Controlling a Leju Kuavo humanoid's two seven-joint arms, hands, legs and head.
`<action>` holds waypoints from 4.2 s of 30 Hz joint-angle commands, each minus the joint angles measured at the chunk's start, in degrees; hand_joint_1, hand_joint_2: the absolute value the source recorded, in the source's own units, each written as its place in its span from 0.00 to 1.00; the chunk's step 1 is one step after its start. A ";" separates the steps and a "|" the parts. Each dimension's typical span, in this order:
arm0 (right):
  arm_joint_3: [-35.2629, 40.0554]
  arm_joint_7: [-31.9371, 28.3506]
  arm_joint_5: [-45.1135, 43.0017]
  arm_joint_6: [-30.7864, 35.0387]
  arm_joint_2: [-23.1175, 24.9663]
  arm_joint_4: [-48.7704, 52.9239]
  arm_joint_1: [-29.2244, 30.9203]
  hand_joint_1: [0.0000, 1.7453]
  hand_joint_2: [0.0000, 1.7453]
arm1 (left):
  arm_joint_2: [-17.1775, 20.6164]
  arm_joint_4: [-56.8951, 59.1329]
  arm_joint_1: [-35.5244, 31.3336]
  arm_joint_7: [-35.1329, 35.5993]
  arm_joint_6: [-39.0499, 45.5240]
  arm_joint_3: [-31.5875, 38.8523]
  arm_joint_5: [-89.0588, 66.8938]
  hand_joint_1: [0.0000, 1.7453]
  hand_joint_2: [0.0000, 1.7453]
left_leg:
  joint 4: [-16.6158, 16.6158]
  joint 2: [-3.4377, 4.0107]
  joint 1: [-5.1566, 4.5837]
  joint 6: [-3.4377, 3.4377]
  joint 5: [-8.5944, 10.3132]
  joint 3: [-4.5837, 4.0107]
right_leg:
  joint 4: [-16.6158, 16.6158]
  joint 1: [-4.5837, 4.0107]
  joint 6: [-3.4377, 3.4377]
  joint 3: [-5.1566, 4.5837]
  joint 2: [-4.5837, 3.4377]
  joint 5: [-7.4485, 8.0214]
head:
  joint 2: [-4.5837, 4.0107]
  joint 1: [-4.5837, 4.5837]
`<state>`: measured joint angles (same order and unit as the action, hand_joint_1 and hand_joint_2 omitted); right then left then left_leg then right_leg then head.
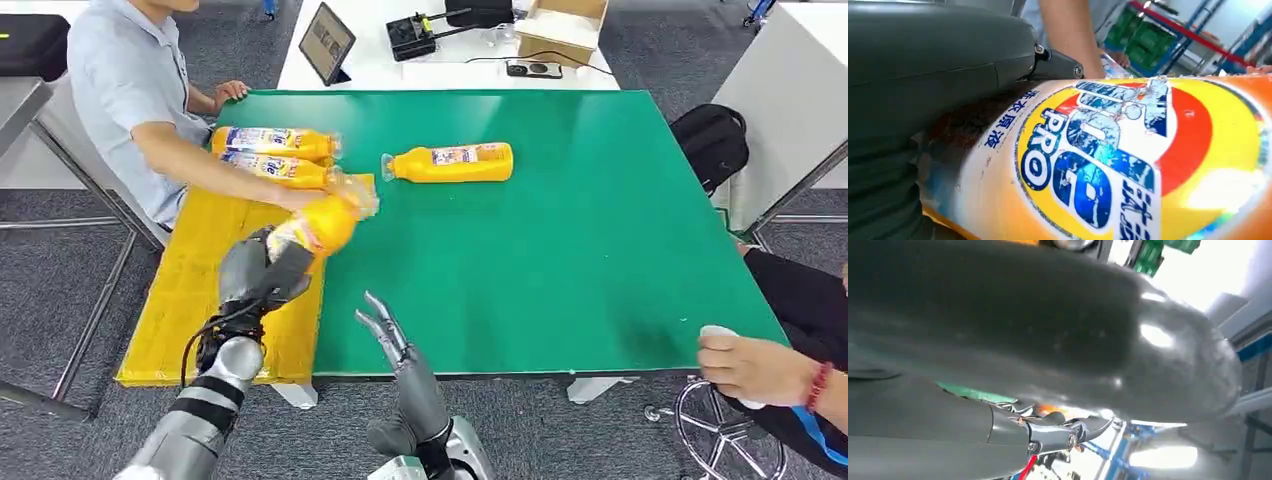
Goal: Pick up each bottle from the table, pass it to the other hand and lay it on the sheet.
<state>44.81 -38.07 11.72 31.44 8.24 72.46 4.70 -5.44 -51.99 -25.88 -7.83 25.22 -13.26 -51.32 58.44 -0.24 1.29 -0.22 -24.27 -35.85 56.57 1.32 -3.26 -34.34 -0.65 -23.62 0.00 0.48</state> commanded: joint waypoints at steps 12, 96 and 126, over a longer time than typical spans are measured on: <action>-0.59 -1.93 -2.80 -7.12 -0.29 -2.36 1.59 0.00 0.00 | 8.99 29.89 -15.51 2.59 0.42 -7.56 -22.28 1.00 1.00 | -0.01 0.04 0.07 0.05 -0.03 0.12 | 0.00 -0.10 0.12 0.12 0.03 -0.04 | 0.00 -0.02; -33.03 22.06 37.99 -3.08 -3.01 -25.29 13.99 0.00 1.00 | -7.64 -38.11 28.49 -23.62 7.47 2.98 34.12 0.00 1.00 | -0.05 0.07 -0.04 0.06 -0.03 0.20 | -0.06 0.00 0.10 0.21 -0.01 -0.03 | 0.00 -0.02; -28.68 48.50 55.14 -18.77 -3.53 -37.09 22.81 0.00 1.00 | -9.12 -38.98 29.08 -14.04 -0.84 7.15 37.62 0.00 1.00 | -0.06 0.00 -0.03 0.07 -0.03 0.33 | -0.08 -0.02 0.11 0.37 0.06 -0.04 | 0.00 -0.02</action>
<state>14.32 8.64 66.34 15.91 5.66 42.88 24.71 -13.92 -92.74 4.03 -24.26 29.22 -8.17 -18.86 58.45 -0.27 1.27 -0.23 -24.26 -35.73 56.57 1.33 -3.28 -34.19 -0.64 -23.63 0.00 0.46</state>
